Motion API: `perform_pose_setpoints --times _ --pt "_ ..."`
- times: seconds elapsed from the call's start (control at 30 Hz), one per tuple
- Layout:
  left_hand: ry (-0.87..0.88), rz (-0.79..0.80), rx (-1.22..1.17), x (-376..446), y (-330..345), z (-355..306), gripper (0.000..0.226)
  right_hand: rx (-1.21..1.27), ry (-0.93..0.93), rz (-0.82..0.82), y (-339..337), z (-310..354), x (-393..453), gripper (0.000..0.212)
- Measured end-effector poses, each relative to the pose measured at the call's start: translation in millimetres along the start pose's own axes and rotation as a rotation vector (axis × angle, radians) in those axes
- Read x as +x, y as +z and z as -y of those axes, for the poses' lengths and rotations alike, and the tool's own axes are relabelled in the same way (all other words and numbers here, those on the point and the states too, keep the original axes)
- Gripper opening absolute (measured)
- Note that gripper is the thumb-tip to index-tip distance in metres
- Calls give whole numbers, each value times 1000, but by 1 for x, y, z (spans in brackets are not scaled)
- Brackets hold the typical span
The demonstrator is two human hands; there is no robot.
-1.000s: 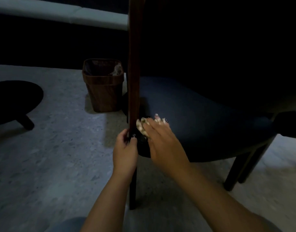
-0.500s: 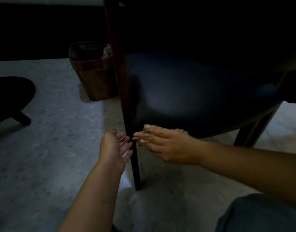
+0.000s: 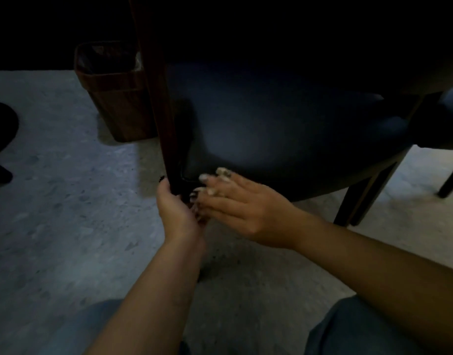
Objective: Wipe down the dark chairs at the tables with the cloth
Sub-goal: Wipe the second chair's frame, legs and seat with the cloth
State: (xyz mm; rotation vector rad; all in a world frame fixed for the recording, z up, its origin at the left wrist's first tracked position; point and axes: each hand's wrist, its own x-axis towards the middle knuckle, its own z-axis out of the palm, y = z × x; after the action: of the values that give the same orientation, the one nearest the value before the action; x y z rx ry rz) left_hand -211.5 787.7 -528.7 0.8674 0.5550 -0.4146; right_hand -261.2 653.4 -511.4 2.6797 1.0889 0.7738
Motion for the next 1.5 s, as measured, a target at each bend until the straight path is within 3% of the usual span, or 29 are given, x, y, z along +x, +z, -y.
perform_pose_setpoints --times 0.13,0.2,0.27,0.33,0.47,0.57,0.67,0.83,0.97,1.1,1.23,1.37,1.5 --pt "74 -10 -42 -6 9 13 47 219 509 -204 -10 2 29 37" --pt "164 80 -122 -7 14 21 39 266 606 -102 -6 6 55 37" --pt "273 142 -130 -13 21 27 45 272 620 22 -1 10 68 38" --pt "331 166 -113 -12 23 34 53 294 581 37 -3 4 55 41" --pt "54 177 -157 -13 30 40 42 220 596 -57 -17 -25 -14 39" --pt "44 145 -139 -14 33 43 43 196 767 -110 -31 -45 -60 37" --pt "75 161 -125 -15 36 46 70 207 784 -157 -26 -41 -40 35" --pt "54 366 -50 -21 41 63 45 256 628 -134 -17 -26 -10 38" --pt "-54 323 35 -35 63 87 49 241 687 -140 -27 -51 -68 34" --pt "-74 224 -6 -36 74 94 55 113 891 -161 -38 -90 -135 42" --pt "-51 292 68 -32 69 93 54 49 1195 -130 -47 -126 -169 43" --pt "-44 334 185 -28 63 91 52 109 1597 -311 -53 -160 -175 37" --pt "-84 367 240 -28 60 87 69 235 1960 -523 -50 -184 -171 32"
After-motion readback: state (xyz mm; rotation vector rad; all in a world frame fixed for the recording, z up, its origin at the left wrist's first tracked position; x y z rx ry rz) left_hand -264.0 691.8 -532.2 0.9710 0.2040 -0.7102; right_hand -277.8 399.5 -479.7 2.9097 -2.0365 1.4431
